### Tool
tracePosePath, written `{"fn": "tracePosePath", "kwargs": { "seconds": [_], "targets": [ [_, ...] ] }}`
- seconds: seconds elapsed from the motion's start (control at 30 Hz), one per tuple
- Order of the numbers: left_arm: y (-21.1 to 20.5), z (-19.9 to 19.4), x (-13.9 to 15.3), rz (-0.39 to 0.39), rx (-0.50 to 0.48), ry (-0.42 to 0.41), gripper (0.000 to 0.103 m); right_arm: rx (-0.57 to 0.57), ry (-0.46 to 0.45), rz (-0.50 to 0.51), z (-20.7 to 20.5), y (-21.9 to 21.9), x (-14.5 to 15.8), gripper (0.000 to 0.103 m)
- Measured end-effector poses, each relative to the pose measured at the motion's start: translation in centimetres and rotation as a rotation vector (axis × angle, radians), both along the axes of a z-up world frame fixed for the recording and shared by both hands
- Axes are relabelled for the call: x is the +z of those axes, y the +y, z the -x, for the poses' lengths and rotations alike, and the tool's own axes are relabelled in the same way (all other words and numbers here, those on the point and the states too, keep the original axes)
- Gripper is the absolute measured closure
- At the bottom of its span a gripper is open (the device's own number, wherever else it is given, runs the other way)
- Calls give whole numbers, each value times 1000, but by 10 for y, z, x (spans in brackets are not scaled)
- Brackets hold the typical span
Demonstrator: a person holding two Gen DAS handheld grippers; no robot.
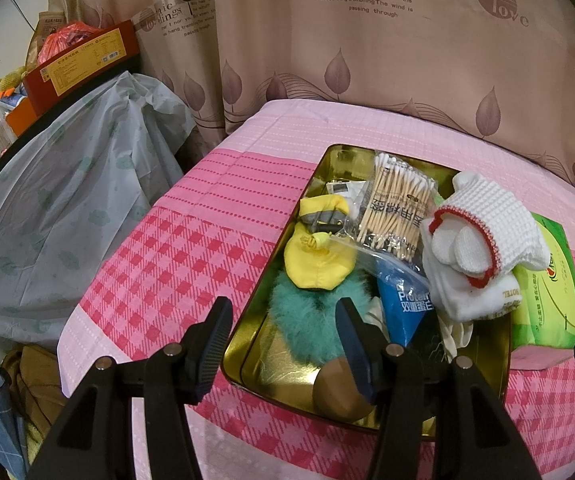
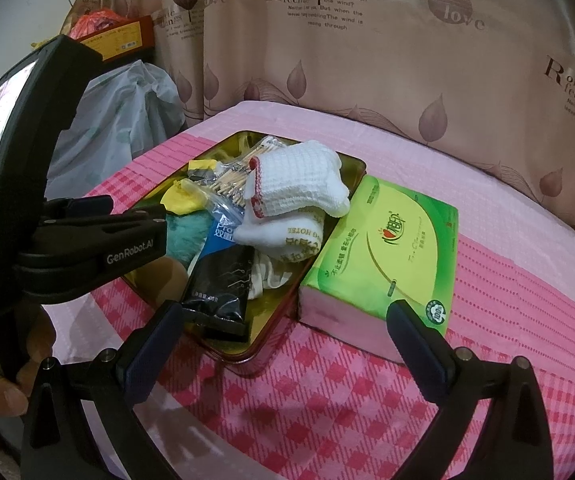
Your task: Organize soft objects
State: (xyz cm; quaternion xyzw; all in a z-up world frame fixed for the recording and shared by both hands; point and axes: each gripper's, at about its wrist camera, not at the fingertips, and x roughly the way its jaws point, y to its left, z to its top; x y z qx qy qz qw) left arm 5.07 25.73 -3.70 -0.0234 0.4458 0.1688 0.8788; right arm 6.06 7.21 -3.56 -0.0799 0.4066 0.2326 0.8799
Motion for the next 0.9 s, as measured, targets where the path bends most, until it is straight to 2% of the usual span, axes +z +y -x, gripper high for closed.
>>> {"fn": "tracePosePath", "kwargs": {
  "seconds": [0.9],
  "targets": [
    [-2,-1,0,-2,-2,-3,48,4,-9,11,-1,1,-2,3]
  ]
}}
